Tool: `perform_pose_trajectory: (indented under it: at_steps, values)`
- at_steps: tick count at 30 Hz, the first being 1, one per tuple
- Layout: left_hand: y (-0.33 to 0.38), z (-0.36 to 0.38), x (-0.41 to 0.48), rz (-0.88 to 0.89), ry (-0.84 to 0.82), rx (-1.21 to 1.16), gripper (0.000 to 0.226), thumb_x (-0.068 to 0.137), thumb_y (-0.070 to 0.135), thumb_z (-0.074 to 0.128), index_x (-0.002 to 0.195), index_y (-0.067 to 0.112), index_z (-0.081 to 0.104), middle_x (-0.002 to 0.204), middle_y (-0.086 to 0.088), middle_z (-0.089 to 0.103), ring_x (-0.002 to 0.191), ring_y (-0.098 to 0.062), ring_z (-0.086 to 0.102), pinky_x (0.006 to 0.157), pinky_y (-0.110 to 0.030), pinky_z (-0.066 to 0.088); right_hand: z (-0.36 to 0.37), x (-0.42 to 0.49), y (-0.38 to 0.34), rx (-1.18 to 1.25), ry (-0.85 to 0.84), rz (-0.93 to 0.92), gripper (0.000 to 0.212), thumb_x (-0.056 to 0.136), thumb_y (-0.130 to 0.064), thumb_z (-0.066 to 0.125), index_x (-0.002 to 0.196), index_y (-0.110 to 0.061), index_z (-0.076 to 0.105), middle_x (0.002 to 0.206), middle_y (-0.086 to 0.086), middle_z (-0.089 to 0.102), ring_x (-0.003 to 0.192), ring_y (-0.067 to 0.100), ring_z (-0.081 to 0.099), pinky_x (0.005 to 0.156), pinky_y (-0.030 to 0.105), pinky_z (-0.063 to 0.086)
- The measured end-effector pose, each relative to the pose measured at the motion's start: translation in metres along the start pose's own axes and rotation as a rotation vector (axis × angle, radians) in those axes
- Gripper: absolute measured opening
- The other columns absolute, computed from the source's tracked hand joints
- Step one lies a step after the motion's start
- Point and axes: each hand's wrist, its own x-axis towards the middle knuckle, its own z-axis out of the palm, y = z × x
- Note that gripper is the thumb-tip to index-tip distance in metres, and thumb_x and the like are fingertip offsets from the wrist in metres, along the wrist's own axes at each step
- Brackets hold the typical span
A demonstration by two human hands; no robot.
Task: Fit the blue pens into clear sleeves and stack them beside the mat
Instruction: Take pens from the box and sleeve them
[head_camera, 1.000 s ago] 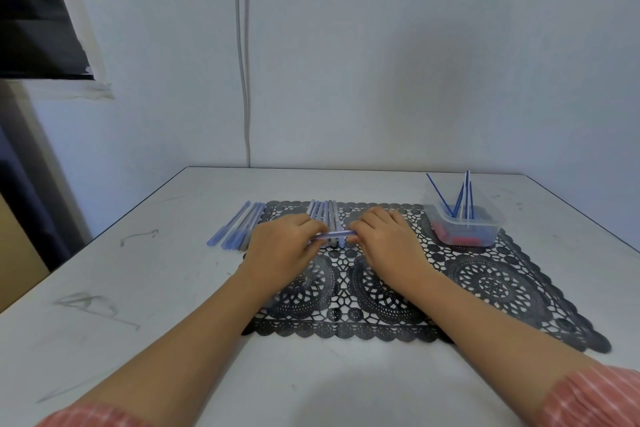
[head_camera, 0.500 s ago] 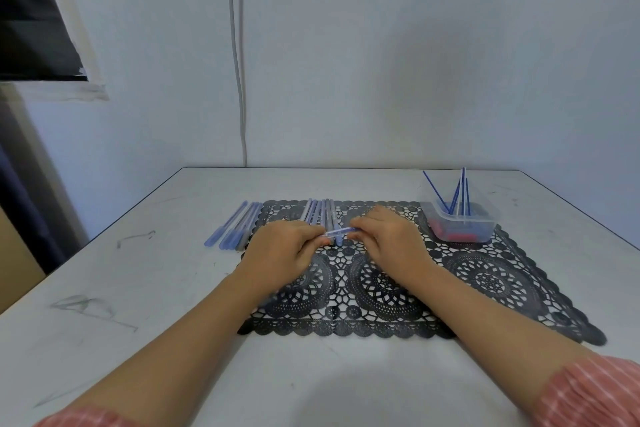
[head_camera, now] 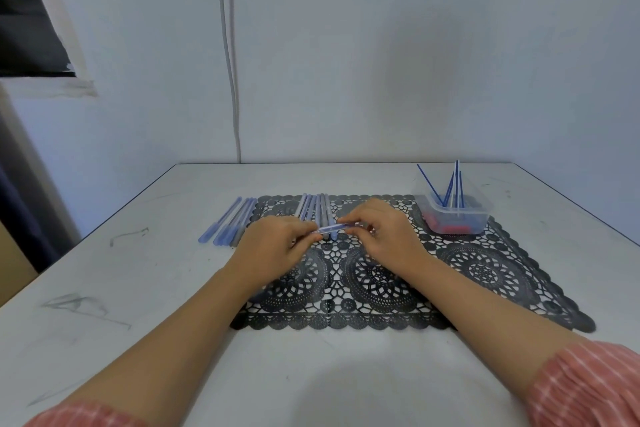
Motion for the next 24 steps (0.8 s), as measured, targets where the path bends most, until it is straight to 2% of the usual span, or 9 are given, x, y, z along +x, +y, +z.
perform_pose_trajectory:
  at_steps: [3, 6, 10, 13, 15, 18, 20, 24]
  values:
    - [0.002, 0.0, 0.0, 0.033, 0.01, -0.017, 0.016, 0.086, 0.031, 0.066, 0.096, 0.021, 0.074, 0.065, 0.009, 0.066, 0.05, -0.001, 0.049, 0.052, -0.006, 0.032, -0.001, 0.0, -0.004, -0.005, -0.017, 0.007, 0.033, 0.078, -0.002, 0.067, 0.106, -0.019, 0.068, 0.088, -0.004, 0.062, 0.08, 0.004, 0.051, 0.07, 0.023, 0.048]
    - [0.004, -0.001, 0.0, 0.067, 0.016, -0.019, 0.017, 0.085, 0.032, 0.063, 0.093, 0.021, 0.075, 0.062, 0.01, 0.065, 0.049, 0.001, 0.047, 0.053, -0.002, 0.027, -0.001, 0.0, -0.005, -0.032, -0.042, 0.044, 0.041, 0.082, -0.003, 0.059, 0.118, -0.021, 0.062, 0.092, -0.005, 0.056, 0.083, 0.003, 0.047, 0.07, 0.026, 0.049]
    - [0.003, 0.001, 0.0, 0.06, 0.017, -0.004, 0.023, 0.085, 0.036, 0.058, 0.094, 0.022, 0.074, 0.061, 0.011, 0.064, 0.048, -0.001, 0.049, 0.049, -0.006, 0.03, 0.001, 0.0, -0.001, -0.062, -0.129, 0.084, 0.034, 0.088, -0.012, 0.056, 0.121, -0.019, 0.061, 0.11, -0.001, 0.059, 0.1, 0.01, 0.052, 0.082, 0.032, 0.049]
    - [0.0, 0.002, -0.001, 0.026, 0.022, 0.003, 0.026, 0.085, 0.039, 0.057, 0.096, 0.024, 0.074, 0.065, 0.01, 0.067, 0.052, -0.005, 0.056, 0.046, -0.017, 0.044, 0.002, -0.001, 0.0, -0.058, -0.175, 0.089, 0.03, 0.09, -0.021, 0.056, 0.12, -0.019, 0.063, 0.115, -0.001, 0.06, 0.106, 0.012, 0.053, 0.088, 0.032, 0.047]
    - [-0.003, 0.002, -0.001, -0.004, 0.017, 0.012, 0.029, 0.086, 0.041, 0.055, 0.098, 0.023, 0.074, 0.07, 0.009, 0.07, 0.056, -0.007, 0.06, 0.047, -0.021, 0.046, 0.002, -0.001, -0.001, -0.041, -0.17, 0.084, 0.031, 0.09, -0.028, 0.056, 0.119, -0.019, 0.063, 0.115, -0.001, 0.061, 0.107, 0.011, 0.053, 0.089, 0.029, 0.045]
    - [-0.006, 0.003, -0.001, -0.023, 0.02, 0.025, 0.032, 0.085, 0.043, 0.052, 0.099, 0.024, 0.074, 0.071, 0.009, 0.07, 0.056, -0.006, 0.057, 0.046, -0.015, 0.036, 0.001, -0.001, -0.004, 0.017, -0.157, 0.078, 0.037, 0.088, -0.034, 0.049, 0.118, -0.017, 0.064, 0.112, 0.001, 0.064, 0.105, 0.009, 0.054, 0.088, 0.024, 0.042]
    - [-0.008, 0.004, -0.002, -0.036, 0.024, 0.025, 0.033, 0.085, 0.043, 0.052, 0.099, 0.024, 0.074, 0.072, 0.009, 0.07, 0.056, -0.003, 0.053, 0.048, -0.013, 0.034, 0.002, -0.001, -0.004, 0.034, -0.138, 0.063, 0.036, 0.088, -0.03, 0.047, 0.115, -0.015, 0.066, 0.107, 0.003, 0.066, 0.1, 0.011, 0.056, 0.086, 0.025, 0.045]
    - [-0.01, 0.005, -0.002, -0.072, 0.011, 0.025, 0.032, 0.086, 0.044, 0.055, 0.103, 0.023, 0.073, 0.077, 0.008, 0.071, 0.059, -0.003, 0.052, 0.053, -0.018, 0.042, 0.002, -0.001, -0.002, 0.018, -0.063, 0.005, 0.027, 0.086, -0.019, 0.056, 0.108, -0.014, 0.07, 0.096, 0.004, 0.07, 0.086, 0.014, 0.063, 0.075, 0.028, 0.052]
